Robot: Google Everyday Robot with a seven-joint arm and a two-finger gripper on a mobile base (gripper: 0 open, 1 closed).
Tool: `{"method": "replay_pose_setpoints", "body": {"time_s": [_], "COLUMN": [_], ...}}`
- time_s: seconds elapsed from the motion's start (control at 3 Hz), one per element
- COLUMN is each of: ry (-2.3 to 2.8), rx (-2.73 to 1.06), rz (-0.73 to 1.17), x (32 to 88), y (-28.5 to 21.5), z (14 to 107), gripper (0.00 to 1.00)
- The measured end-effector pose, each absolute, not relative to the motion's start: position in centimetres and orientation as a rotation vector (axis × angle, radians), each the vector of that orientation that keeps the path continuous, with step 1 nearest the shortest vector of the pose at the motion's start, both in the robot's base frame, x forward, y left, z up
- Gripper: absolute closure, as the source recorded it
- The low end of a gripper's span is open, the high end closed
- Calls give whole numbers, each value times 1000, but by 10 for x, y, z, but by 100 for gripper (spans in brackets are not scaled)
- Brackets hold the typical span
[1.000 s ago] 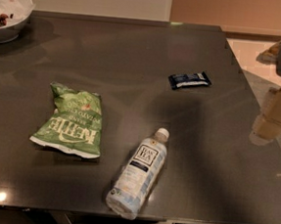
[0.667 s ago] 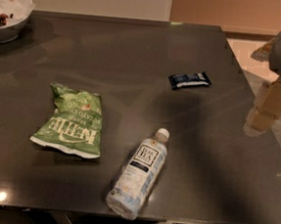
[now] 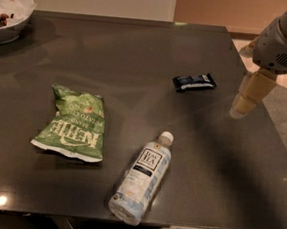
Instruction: Pick rxbar blueberry
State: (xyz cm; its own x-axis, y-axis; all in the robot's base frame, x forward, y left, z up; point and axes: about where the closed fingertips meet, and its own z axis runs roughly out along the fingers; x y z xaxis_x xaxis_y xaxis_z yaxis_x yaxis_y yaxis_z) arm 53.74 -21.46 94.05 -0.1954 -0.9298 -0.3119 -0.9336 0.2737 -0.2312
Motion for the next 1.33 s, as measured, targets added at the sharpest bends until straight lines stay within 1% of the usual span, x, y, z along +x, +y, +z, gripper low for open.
{"method": "replay_pose_setpoints", "body": {"time_s": [0.67, 1.33], "ry": [2169, 2203], "rx": [-1659, -1578], "rz": [161, 292], "x": [620, 679], "y": [-204, -198], "z": [894, 850], "gripper": [0, 0]}}
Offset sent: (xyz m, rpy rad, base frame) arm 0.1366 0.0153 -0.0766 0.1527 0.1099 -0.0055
